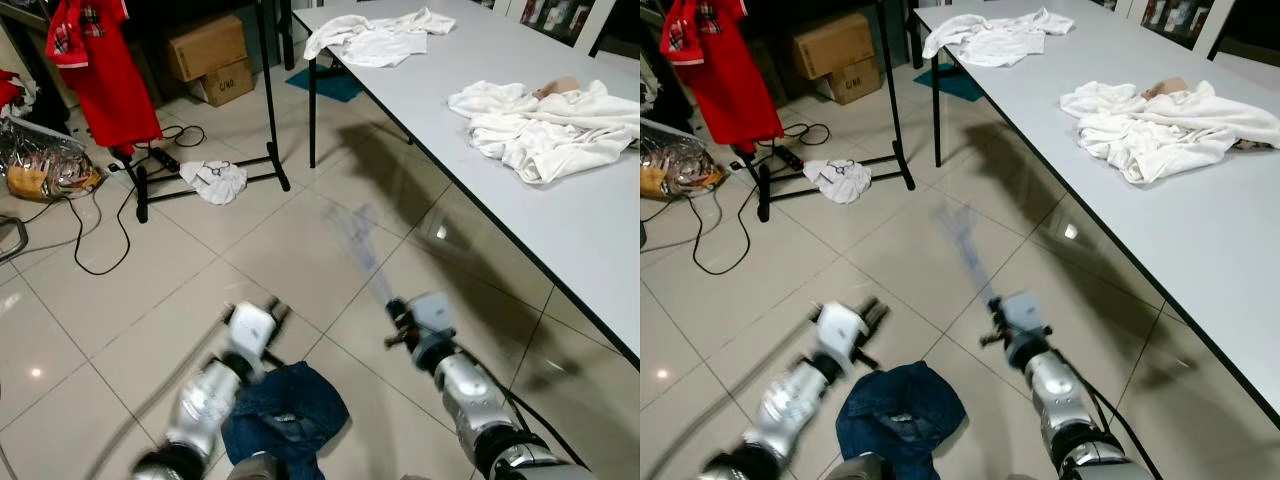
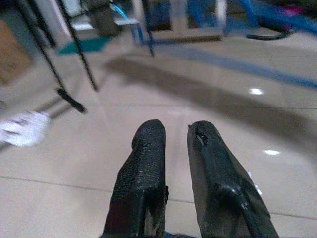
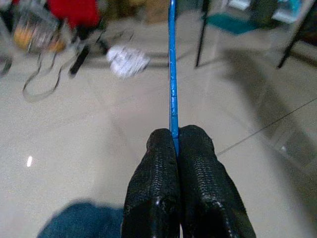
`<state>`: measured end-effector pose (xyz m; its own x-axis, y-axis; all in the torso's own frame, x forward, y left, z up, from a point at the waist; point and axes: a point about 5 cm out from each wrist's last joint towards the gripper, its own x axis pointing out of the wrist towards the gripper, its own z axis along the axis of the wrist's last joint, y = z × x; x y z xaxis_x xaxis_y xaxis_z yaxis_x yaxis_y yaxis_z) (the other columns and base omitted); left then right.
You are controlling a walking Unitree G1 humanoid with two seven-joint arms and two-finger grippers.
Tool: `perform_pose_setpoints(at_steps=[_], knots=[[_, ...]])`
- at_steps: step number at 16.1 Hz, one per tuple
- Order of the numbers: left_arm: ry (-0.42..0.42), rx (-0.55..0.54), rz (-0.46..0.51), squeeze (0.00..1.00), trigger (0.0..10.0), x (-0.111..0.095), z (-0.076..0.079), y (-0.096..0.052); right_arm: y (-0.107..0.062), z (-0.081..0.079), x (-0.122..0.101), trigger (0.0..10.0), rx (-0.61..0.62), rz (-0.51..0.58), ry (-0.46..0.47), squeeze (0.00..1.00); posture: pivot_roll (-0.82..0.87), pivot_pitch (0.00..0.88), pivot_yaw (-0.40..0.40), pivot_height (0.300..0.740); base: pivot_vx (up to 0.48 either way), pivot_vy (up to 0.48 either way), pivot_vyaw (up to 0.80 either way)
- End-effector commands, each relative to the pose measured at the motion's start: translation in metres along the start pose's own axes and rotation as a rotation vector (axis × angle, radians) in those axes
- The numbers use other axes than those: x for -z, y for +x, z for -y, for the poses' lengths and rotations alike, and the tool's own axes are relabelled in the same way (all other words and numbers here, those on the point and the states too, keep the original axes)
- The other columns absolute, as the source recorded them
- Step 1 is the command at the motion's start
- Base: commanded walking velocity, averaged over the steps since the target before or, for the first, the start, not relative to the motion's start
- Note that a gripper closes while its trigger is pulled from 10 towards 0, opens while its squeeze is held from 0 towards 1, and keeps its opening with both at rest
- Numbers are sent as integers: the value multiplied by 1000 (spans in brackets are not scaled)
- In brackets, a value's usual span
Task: Hang hanger
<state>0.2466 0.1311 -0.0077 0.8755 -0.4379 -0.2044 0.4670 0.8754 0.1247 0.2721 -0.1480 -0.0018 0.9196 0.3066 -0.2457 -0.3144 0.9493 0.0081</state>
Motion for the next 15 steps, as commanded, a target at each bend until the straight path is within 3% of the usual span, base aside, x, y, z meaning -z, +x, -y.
perform_pose_setpoints(at_steps=[1, 15], knots=[[-1, -8, -10, 0, 10000, 1, -4, -1, 1, 1, -4, 10000, 16, 31, 25, 0, -41, 0, 66, 740, 0, 0, 0], [-63, -87, -35, 0, 10000, 14, -3, -17, 4, -5, -9, 10000, 2, 73, 65, 0, 94, 16, 41, 740, 0, 0, 0]])
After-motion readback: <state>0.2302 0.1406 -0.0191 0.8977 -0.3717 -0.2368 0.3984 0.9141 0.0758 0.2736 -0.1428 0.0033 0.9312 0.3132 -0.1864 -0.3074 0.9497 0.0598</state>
